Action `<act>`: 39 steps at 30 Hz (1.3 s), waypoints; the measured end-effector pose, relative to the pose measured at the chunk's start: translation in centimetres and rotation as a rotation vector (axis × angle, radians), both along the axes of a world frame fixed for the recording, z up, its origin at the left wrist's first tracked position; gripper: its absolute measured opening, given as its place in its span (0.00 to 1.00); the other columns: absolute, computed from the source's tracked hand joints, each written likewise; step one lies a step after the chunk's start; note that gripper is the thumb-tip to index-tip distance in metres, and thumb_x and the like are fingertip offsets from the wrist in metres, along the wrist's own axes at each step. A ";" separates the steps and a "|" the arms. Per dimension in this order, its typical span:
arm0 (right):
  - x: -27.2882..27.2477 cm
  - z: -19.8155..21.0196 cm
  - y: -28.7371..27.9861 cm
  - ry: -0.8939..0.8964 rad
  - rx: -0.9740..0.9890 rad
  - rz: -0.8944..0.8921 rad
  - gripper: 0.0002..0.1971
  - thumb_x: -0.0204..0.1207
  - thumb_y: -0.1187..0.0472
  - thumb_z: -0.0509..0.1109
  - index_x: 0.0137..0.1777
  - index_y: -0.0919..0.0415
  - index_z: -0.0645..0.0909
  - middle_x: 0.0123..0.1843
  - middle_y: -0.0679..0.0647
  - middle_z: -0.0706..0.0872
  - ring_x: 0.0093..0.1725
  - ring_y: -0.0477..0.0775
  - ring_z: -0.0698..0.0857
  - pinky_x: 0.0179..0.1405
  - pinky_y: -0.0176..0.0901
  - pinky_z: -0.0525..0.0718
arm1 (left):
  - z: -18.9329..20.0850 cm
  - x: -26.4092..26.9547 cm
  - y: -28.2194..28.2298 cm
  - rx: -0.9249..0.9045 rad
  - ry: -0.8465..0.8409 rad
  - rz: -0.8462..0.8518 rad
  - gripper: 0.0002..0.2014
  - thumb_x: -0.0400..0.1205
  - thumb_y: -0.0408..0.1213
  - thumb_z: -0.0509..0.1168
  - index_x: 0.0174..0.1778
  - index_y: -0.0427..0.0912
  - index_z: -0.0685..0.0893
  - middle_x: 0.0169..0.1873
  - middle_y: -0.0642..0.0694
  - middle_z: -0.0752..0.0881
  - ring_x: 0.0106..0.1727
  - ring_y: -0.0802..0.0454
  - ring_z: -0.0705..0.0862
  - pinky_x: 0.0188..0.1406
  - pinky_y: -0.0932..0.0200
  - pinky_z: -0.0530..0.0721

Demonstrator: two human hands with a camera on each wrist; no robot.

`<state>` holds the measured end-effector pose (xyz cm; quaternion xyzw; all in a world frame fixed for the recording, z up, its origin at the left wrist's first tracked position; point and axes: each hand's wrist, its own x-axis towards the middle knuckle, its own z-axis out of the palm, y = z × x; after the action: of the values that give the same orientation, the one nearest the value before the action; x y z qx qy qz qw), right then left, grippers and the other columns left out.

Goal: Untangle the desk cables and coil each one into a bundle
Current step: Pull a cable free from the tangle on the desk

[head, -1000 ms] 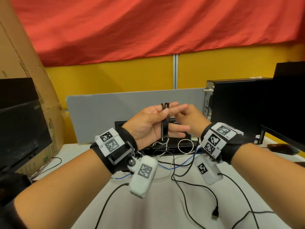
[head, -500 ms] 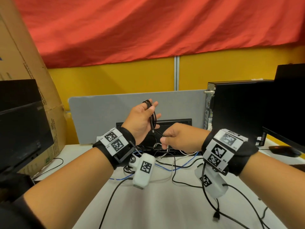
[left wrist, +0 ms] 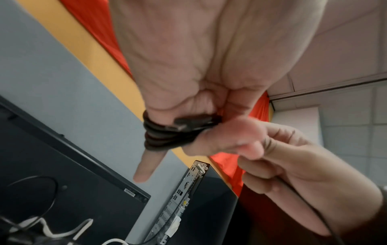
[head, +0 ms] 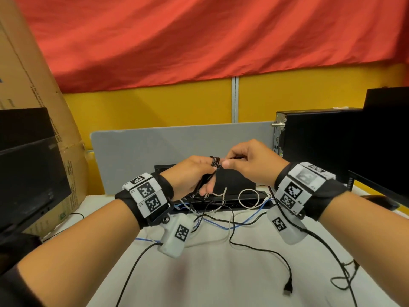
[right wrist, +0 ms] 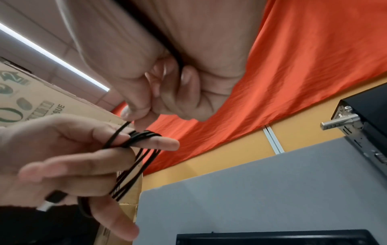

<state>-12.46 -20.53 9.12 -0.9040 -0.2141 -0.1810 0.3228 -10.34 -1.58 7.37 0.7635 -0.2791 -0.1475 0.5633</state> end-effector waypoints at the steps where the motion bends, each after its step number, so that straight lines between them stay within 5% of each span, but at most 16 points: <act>1: 0.1 -0.1 -0.1 -0.030 -0.019 -0.001 0.08 0.79 0.55 0.71 0.41 0.55 0.87 0.24 0.44 0.78 0.23 0.40 0.71 0.24 0.31 0.70 | 0.1 -0.1 0.1 -0.014 0.032 -0.015 0.16 0.88 0.28 0.48 0.60 0.40 0.81 0.21 0.42 0.78 0.18 0.53 0.71 0.53 0.42 0.77; 3: 0.4 -0.3 -0.3 -0.112 -0.096 -0.009 0.08 0.81 0.56 0.68 0.43 0.56 0.86 0.28 0.45 0.81 0.27 0.41 0.75 0.29 0.38 0.75 | 0.2 -0.2 0.4 -0.035 0.101 -0.047 0.19 0.87 0.30 0.46 0.66 0.40 0.80 0.19 0.44 0.74 0.19 0.53 0.68 0.65 0.35 0.79; 6: 0.7 -0.5 -0.9 -0.266 -0.285 -0.077 0.10 0.85 0.57 0.59 0.45 0.54 0.79 0.39 0.48 0.82 0.41 0.53 0.80 0.41 0.50 0.80 | 0.4 -0.2 1.1 -0.094 0.233 -0.134 0.21 0.88 0.37 0.46 0.71 0.37 0.79 0.19 0.47 0.69 0.19 0.53 0.65 0.68 0.28 0.76; 8: 1.0 -0.5 -1.5 -0.309 -0.338 -0.140 0.11 0.86 0.54 0.55 0.44 0.53 0.75 0.38 0.47 0.79 0.40 0.55 0.80 0.38 0.49 0.78 | 0.5 -0.3 1.4 -0.167 0.343 -0.226 0.23 0.89 0.43 0.48 0.73 0.36 0.78 0.18 0.49 0.68 0.18 0.55 0.65 0.69 0.27 0.74; 13: 1.5 -1.2 -1.4 -0.177 -0.282 -0.189 0.13 0.87 0.53 0.51 0.45 0.55 0.73 0.33 0.53 0.79 0.33 0.58 0.79 0.30 0.49 0.75 | 0.6 -0.8 1.0 -0.458 0.430 -0.401 0.24 0.89 0.43 0.52 0.78 0.33 0.70 0.20 0.51 0.69 0.18 0.60 0.66 0.70 0.20 0.68; 17: 1.7 -2.4 -0.2 0.027 -0.100 -0.155 0.15 0.88 0.55 0.52 0.41 0.56 0.74 0.34 0.51 0.77 0.31 0.53 0.77 0.26 0.40 0.70 | 1.0 -0.6 0.0 -0.612 0.354 -0.334 0.24 0.88 0.36 0.53 0.78 0.28 0.64 0.33 0.45 0.85 0.19 0.60 0.73 0.63 0.19 0.72; 21: 1.1 -3.5 1.1 0.133 -0.155 -0.101 0.17 0.84 0.66 0.58 0.35 0.47 0.70 0.34 0.44 0.75 0.33 0.49 0.77 0.19 0.25 0.69 | 1.2 -0.7 -0.6 -0.731 0.247 -0.259 0.12 0.89 0.32 0.51 0.65 0.29 0.68 0.66 0.33 0.84 0.29 0.53 0.86 0.60 0.24 0.77; 24: 0.5 -4.3 2.0 0.237 -0.216 -0.028 0.14 0.87 0.57 0.57 0.39 0.51 0.74 0.36 0.44 0.76 0.35 0.45 0.77 0.29 0.30 0.69 | 1.7 -0.1 -0.5 -0.823 0.192 -0.149 0.10 0.90 0.30 0.49 0.44 0.37 0.71 0.69 0.32 0.80 0.53 0.36 0.90 0.58 0.25 0.80; 26: 0.0 -4.6 2.3 0.276 -0.261 -0.004 0.14 0.88 0.54 0.55 0.43 0.56 0.76 0.37 0.45 0.77 0.34 0.42 0.76 0.31 0.33 0.69 | 1.8 0.7 -0.3 -0.861 0.176 -0.061 0.11 0.90 0.29 0.49 0.41 0.40 0.68 0.70 0.32 0.80 0.60 0.29 0.86 0.55 0.25 0.82; 33: -1.4 -2.7 2.6 0.215 -0.188 0.079 0.18 0.86 0.50 0.59 0.33 0.50 0.79 0.25 0.42 0.77 0.26 0.34 0.77 0.26 0.27 0.67 | 0.4 2.4 0.6 -0.695 0.050 0.190 0.06 0.90 0.30 0.49 0.54 0.39 0.71 0.73 0.39 0.79 0.62 0.33 0.86 0.64 0.23 0.74; 36: -1.6 -1.5 2.4 0.176 -0.185 0.085 0.18 0.85 0.51 0.60 0.34 0.49 0.82 0.24 0.43 0.77 0.24 0.37 0.76 0.27 0.29 0.69 | 0.0 2.2 0.7 -0.507 -0.051 0.223 0.07 0.91 0.33 0.50 0.55 0.48 0.72 0.70 0.44 0.82 0.59 0.38 0.88 0.60 0.35 0.75; 39: -1.7 -0.4 2.1 0.111 -0.133 0.068 0.15 0.83 0.52 0.64 0.36 0.52 0.84 0.26 0.48 0.76 0.26 0.45 0.73 0.29 0.38 0.71 | -0.6 2.0 0.6 -0.300 -0.112 0.213 0.09 0.90 0.32 0.51 0.54 0.52 0.71 0.57 0.48 0.90 0.50 0.43 0.91 0.46 0.51 0.83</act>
<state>-14.14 -18.47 8.72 -0.9243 -0.2380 -0.1049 0.2792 -8.38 -1.03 6.75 0.7033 -0.2463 -0.0011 0.6669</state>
